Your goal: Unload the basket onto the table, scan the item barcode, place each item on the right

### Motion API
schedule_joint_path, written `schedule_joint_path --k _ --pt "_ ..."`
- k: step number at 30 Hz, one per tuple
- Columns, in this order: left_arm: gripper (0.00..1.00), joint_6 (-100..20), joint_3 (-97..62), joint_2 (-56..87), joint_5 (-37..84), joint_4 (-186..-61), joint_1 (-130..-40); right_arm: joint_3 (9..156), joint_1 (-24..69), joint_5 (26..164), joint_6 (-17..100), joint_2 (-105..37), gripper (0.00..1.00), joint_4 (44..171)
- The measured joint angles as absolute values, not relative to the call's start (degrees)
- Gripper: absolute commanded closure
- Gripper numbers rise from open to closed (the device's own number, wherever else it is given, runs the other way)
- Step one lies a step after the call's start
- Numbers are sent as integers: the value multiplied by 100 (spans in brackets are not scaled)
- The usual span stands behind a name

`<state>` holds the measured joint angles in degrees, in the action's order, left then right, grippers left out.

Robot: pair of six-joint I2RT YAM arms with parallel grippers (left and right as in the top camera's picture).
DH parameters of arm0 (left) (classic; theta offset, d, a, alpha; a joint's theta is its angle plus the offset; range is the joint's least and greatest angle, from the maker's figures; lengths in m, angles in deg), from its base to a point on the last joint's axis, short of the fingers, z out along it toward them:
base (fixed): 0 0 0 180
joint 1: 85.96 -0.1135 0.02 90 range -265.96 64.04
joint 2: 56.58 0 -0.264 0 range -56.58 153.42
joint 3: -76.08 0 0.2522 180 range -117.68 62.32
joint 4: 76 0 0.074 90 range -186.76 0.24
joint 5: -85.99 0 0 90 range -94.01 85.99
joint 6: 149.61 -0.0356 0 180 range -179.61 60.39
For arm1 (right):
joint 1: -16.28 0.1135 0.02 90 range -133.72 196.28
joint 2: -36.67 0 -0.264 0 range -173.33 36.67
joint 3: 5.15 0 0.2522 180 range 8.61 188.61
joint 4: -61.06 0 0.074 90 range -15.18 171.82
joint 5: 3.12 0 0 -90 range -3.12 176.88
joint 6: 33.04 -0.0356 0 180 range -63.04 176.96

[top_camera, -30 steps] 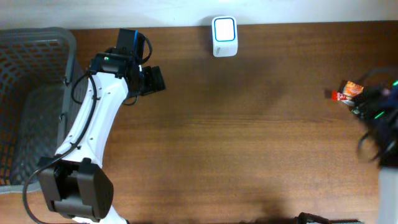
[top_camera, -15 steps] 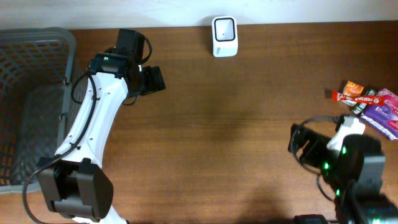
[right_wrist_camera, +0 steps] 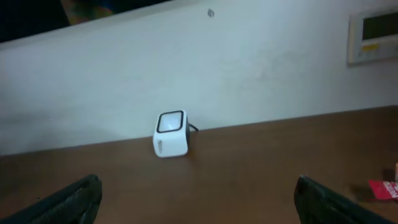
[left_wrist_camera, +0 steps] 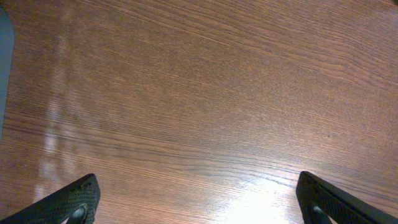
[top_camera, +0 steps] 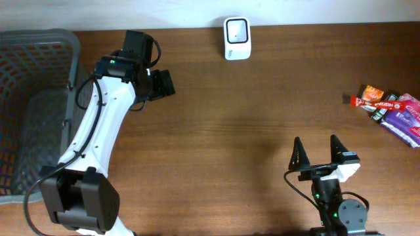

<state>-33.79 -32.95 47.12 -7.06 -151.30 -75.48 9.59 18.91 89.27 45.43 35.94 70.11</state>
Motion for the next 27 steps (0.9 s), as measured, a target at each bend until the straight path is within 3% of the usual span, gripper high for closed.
schedule_joint_path --k 4,21,23,27 --pt "1 -3379 -3295 4712 -708 -15130 -7548 939 1889 8822 4543 3609 2 7903" --pt "1 -3630 -3218 4622 -896 -15602 -7550 937 1891 8798 4541 3607 2 7920" --pt "1 -4196 -2574 3822 -944 -15239 -7548 937 1891 8796 4543 3609 2 7920" --pt "1 -5071 -204 843 -988 -14155 -7618 935 1891 8783 4543 3607 2 7920"
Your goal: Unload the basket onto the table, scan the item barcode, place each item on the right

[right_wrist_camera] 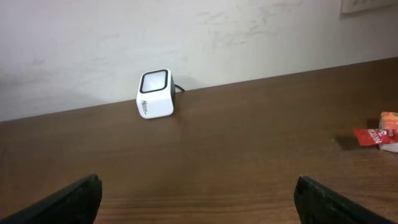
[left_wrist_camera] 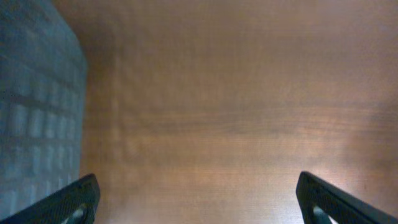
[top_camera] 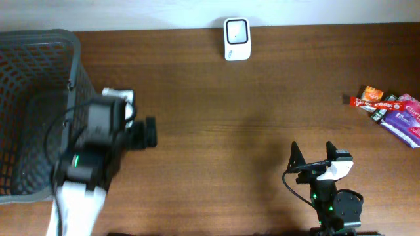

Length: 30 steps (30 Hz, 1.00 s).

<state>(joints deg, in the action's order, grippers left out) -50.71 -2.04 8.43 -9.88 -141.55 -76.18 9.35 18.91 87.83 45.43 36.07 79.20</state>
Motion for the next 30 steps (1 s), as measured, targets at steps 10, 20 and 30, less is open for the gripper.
schedule_joint_path --k 10,20,30 --pt "1 -5431 3347 -5139 -680 -12855 -8540 935 1891 8781 4543 3601 1 7916" --pt "1 -5604 6058 -5585 -459 -9220 -8610 935 1891 8781 4543 3609 1 7918" --pt "1 -7162 6115 -5590 483 -9360 -8531 935 1891 8783 4543 3609 2 7918"
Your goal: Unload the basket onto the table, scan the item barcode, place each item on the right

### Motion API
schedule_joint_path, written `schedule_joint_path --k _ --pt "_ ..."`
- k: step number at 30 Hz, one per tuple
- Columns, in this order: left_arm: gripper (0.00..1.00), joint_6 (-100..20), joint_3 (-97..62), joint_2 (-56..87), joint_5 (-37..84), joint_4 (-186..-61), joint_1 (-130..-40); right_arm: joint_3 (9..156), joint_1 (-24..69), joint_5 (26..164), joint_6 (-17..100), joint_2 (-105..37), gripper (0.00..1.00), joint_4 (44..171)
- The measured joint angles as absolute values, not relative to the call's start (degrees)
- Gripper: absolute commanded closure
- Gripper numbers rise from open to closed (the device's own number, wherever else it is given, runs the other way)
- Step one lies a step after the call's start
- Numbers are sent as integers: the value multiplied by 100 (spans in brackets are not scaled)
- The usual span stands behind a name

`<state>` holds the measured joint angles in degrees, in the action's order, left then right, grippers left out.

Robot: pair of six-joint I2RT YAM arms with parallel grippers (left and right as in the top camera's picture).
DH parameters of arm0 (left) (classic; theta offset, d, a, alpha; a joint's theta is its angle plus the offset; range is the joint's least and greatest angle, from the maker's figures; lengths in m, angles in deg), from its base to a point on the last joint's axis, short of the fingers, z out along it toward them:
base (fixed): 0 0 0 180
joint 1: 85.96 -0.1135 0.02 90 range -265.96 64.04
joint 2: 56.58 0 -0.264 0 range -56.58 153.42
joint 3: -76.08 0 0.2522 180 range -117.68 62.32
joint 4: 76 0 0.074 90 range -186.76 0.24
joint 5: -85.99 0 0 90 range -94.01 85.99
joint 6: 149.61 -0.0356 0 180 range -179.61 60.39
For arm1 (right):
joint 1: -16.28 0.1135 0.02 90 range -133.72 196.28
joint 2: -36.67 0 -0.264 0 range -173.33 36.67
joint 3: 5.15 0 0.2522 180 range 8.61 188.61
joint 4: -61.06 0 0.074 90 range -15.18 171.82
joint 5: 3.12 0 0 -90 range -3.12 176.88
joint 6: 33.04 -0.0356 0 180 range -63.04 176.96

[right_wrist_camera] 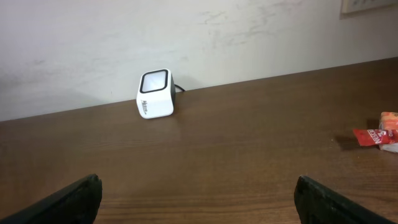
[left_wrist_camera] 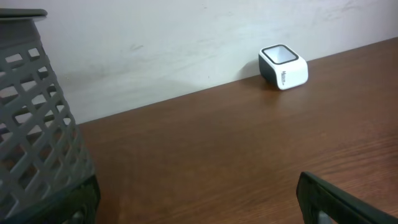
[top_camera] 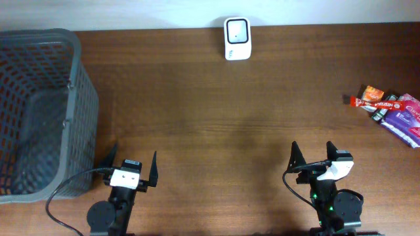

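The white barcode scanner [top_camera: 236,30] stands at the table's far edge, also in the left wrist view [left_wrist_camera: 283,66] and the right wrist view [right_wrist_camera: 155,94]. Snack packets [top_camera: 392,110] lie at the right edge; a red one [right_wrist_camera: 375,135] shows in the right wrist view. My left gripper [top_camera: 131,167] rests open at the near left, its fingers [left_wrist_camera: 329,199] wide apart with nothing between. My right gripper [top_camera: 312,156] sits open at the near right, also empty, fingers [right_wrist_camera: 68,199] at the frame's corners.
A grey mesh basket [top_camera: 39,111] fills the left side of the table; its wall [left_wrist_camera: 37,130] stands right beside my left gripper. A pale wall [right_wrist_camera: 186,37] rises behind the table's far edge.
My left arm has gone from a raised pose beside the basket to a folded rest at the near left, its camera now looking level across the table. The right arm has not moved.
My left arm was stretched out toward the far left of the table, open and looking down at bare wood. Then it was drawn back beside the basket. Now it is folded at the near edge. My right arm settled slightly lower and stayed open.
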<state>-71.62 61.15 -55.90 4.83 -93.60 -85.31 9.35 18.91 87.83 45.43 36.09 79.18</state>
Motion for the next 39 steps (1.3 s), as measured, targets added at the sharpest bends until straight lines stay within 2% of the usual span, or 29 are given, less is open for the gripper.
schedule_joint_path --k 14,18,22,29,39 --pt "1 -7199 6115 -5590 911 -9358 -8225 935 1891 8783 4548 3609 2 7918" --pt "1 -6848 6115 -5590 164 -9441 -8413 935 1891 8783 4543 3609 2 7918" --pt "1 -6601 6115 -5590 -241 -9471 -9056 935 1891 8783 4543 3609 2 7918" --pt "1 -5884 6115 -5590 -599 -9469 -9056 935 1891 8781 4546 3609 2 7918" --pt "1 -5822 6115 -5590 -599 -9469 -9056 935 1891 8781 4546 3609 2 7918"
